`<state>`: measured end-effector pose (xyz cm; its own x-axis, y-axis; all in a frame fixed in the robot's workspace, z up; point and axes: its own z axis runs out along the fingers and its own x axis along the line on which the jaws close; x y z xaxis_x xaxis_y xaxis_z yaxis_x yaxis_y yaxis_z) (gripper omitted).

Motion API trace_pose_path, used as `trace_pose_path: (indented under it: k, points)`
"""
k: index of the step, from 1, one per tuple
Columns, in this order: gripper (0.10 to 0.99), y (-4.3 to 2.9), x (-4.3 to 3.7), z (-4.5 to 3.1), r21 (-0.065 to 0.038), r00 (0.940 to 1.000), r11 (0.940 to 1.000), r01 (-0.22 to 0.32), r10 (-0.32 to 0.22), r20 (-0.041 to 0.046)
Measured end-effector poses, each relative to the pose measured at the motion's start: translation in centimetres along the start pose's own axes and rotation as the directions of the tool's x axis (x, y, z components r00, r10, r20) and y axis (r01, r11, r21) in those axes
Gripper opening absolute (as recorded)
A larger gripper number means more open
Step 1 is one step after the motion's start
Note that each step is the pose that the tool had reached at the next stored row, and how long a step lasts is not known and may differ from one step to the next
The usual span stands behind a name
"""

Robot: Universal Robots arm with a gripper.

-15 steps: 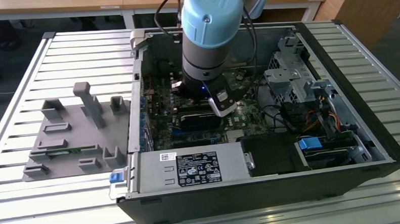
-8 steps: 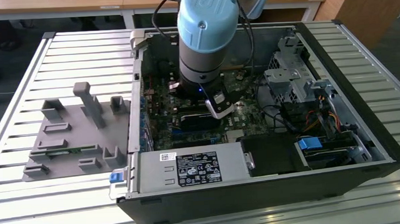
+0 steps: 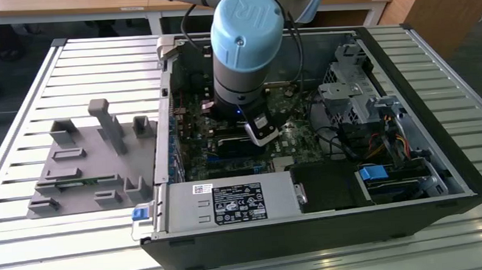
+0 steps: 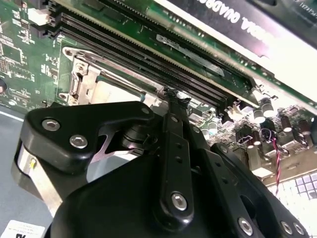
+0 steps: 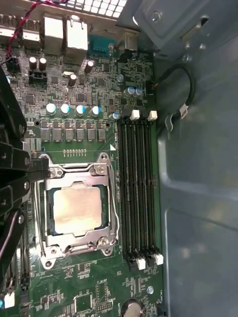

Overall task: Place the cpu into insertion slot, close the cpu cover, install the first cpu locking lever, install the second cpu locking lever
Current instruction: 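Install the second cpu locking lever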

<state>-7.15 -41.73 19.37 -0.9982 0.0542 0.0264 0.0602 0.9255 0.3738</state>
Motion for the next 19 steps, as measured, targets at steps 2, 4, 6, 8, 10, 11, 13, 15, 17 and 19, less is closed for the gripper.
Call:
trace_pose_path:
  k: [2, 4, 6, 8, 10, 11, 13, 15, 17, 19]
  points:
    - [0.106, -0.04, 0.04, 0.09, -0.002, 1.0, 1.0, 0.0, 0.0, -0.0003]
    - [0.106, -0.07, 0.11, 0.16, -0.005, 1.0, 1.0, 0.0, 0.0, -0.0003]
    - [0.106, -0.08, 0.17, 0.19, -0.006, 1.0, 1.0, 0.0, 0.0, -0.0005]
    - [0.106, -0.09, 0.27, 0.23, -0.007, 1.0, 1.0, 0.0, 0.0, -0.0005]
    - [0.106, -0.1, 0.32, 0.28, -0.007, 1.0, 1.0, 0.0, 0.0, -0.0006]
    - [0.106, -0.1, 0.34, 0.3, -0.007, 1.0, 1.0, 0.0, 0.0, -0.0006]
    - [0.106, -0.09, 0.35, 0.38, -0.007, 1.0, 1.0, 0.0, 0.0, -0.0005]
    - [0.106, -0.07, 0.35, 0.45, -0.007, 1.0, 1.0, 0.0, 0.0, -0.0006]
    - [0.106, -0.07, 0.36, 0.51, -0.007, 1.0, 1.0, 0.0, 0.0, -0.0006]
    - [0.106, -0.05, 0.38, 0.56, -0.008, 1.0, 1.0, 0.0, 0.0, -0.0006]
